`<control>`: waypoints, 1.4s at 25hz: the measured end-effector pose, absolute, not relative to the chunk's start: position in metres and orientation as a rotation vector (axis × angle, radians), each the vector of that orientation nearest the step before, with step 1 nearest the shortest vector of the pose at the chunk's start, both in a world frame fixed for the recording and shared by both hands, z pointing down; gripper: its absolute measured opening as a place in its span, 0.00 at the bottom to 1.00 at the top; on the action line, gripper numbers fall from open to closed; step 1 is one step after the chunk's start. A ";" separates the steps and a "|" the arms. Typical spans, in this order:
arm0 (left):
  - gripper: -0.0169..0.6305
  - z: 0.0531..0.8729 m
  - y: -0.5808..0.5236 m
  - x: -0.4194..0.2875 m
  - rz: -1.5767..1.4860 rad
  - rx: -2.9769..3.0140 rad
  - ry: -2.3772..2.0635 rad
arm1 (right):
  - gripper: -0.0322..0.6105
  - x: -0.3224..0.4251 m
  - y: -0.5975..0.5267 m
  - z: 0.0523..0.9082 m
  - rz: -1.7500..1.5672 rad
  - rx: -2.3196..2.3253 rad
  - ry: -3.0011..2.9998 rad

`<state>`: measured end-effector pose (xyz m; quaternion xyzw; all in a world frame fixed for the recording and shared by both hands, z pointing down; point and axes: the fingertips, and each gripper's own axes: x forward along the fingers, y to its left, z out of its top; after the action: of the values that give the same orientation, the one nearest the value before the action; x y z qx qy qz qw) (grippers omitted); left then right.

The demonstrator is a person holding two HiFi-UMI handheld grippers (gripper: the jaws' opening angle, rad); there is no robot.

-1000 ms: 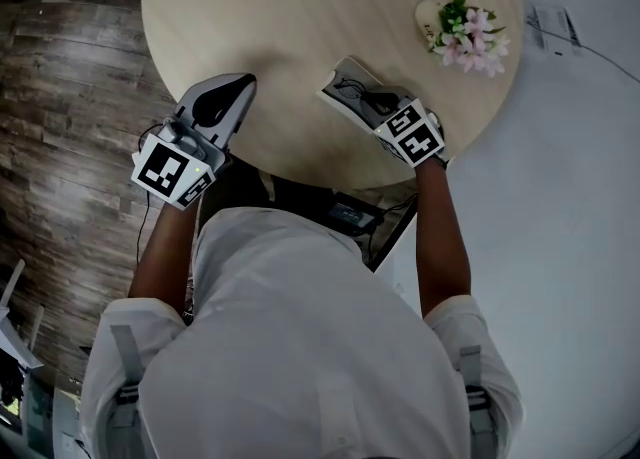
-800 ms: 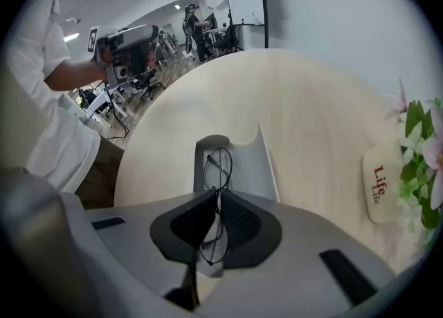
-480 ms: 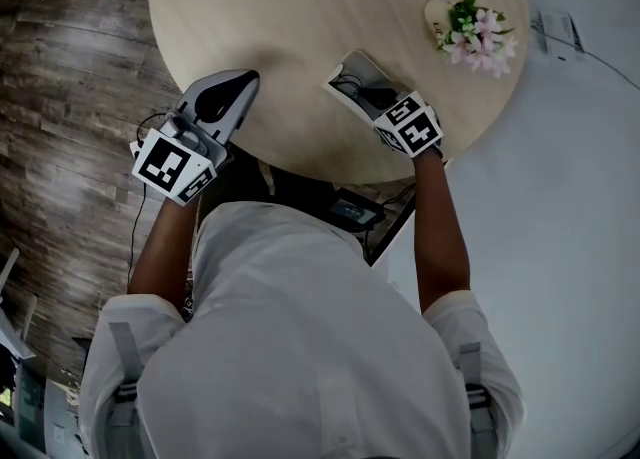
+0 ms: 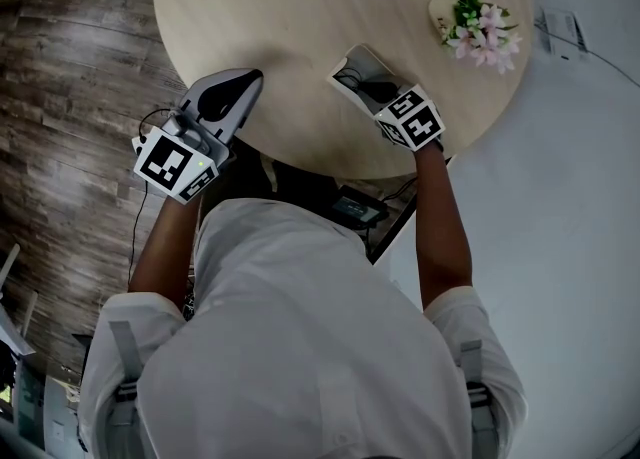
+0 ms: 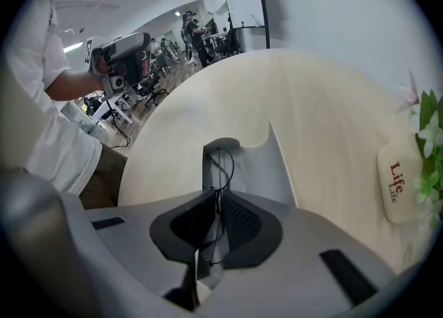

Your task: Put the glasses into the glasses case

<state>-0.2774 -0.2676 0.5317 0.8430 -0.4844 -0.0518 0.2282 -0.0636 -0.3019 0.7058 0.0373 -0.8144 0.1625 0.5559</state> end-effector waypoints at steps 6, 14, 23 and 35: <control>0.05 0.526 -0.265 -0.278 -0.157 2.329 -1.335 | 0.11 -0.065 -0.301 0.704 0.402 0.091 -1.945; 0.05 0.512 -0.255 -0.280 -0.154 2.342 -1.334 | 0.16 -0.071 -0.309 0.680 0.394 0.173 -2.028; 0.05 0.481 -0.257 -0.254 -0.129 2.370 -1.303 | 0.13 -0.090 -0.328 0.548 0.326 0.372 -2.382; 0.05 0.366 -0.267 -0.193 -0.149 2.576 -1.347 | 0.09 -0.016 -0.319 0.311 0.033 0.786 -2.927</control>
<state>-0.1928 -0.2667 0.3662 0.8792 -0.4596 -0.0507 0.1152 -0.0162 -0.3192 0.3107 0.2589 -0.9642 0.0109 0.0556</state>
